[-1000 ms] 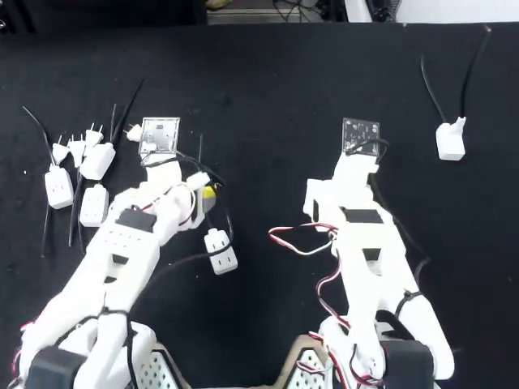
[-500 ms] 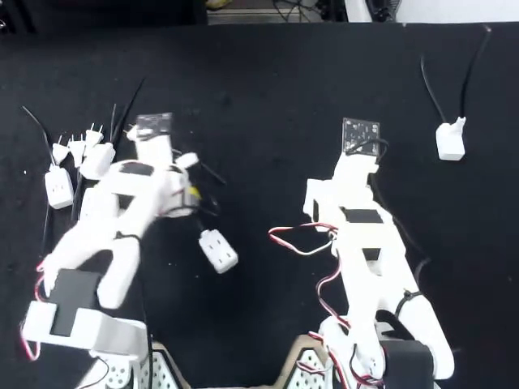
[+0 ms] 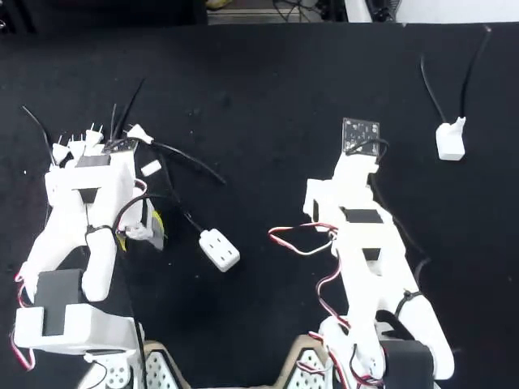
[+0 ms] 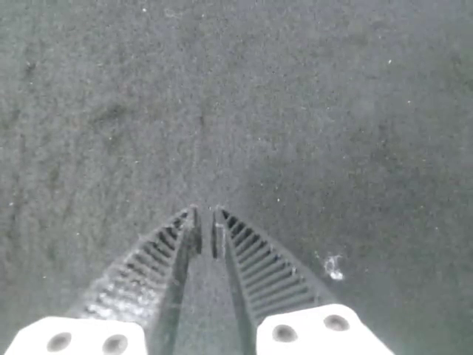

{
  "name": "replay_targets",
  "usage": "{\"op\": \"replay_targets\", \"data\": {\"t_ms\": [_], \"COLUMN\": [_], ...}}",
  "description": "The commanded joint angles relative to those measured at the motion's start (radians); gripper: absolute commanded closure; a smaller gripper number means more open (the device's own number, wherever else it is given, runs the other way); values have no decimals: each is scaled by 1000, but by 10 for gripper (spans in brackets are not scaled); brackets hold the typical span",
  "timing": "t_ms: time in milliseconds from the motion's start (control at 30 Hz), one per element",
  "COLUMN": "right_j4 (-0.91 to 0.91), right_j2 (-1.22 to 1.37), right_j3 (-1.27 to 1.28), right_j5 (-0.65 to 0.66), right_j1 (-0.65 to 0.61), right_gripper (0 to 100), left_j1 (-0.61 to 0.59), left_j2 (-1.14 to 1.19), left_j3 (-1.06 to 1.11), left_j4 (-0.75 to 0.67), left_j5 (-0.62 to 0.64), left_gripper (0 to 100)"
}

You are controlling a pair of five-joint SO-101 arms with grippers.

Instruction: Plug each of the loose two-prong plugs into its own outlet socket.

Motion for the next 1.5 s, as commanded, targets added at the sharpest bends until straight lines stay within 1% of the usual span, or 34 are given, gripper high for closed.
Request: {"op": "replay_targets", "data": {"t_ms": [0,67,133,167,233,333,500,633,700,800,900,933,1000,1067,1167,1267,1367,1467], "right_j4": [-18,-14,-14,-15,-18,-15,-23,-23,-23,-23,-23,-23,-23,-23,-23,-23,-23,-23], "right_j2": [-53,-65,-82,-82,-82,-82,-82,-82,-82,-82,-82,-82,-82,-82,-82,-82,-82,-82], "right_j3": [-7,-21,-35,-39,-39,-31,-22,-21,-21,-19,-18,-18,-18,-18,-18,-18,-18,-18], "right_j5": [-9,-9,-12,-15,-15,-15,-15,-15,-15,-11,-9,-9,-9,-9,-9,-9,-9,-9], "right_j1": [31,86,164,198,233,230,230,230,229,206,189,189,189,187,187,187,187,187], "right_gripper": [970,972,971,970,970,970,970,970,970,970,970,970,970,970,970,970,970,970], "left_j1": [87,177,266,308,380,469,588,642,654,650,608,590,532,464,355,277,263,292], "left_j2": [-5,-5,-5,-5,3,6,5,6,5,-6,-20,-26,-40,-60,-57,5,100,180], "left_j3": [-42,-44,-51,-53,-45,-42,-79,-74,-87,-104,-165,-183,-216,-245,-255,-251,-252,-254], "left_j4": [64,109,120,109,43,-44,-141,-224,-221,-203,-100,-68,-14,28,34,34,32,32], "left_j5": [-75,-104,-94,-86,-64,-3,110,175,195,199,181,152,86,49,40,38,38,37], "left_gripper": [762,762,776,787,798,788,774,774,771,759,758,759,762,762,760,758,761,762]}}
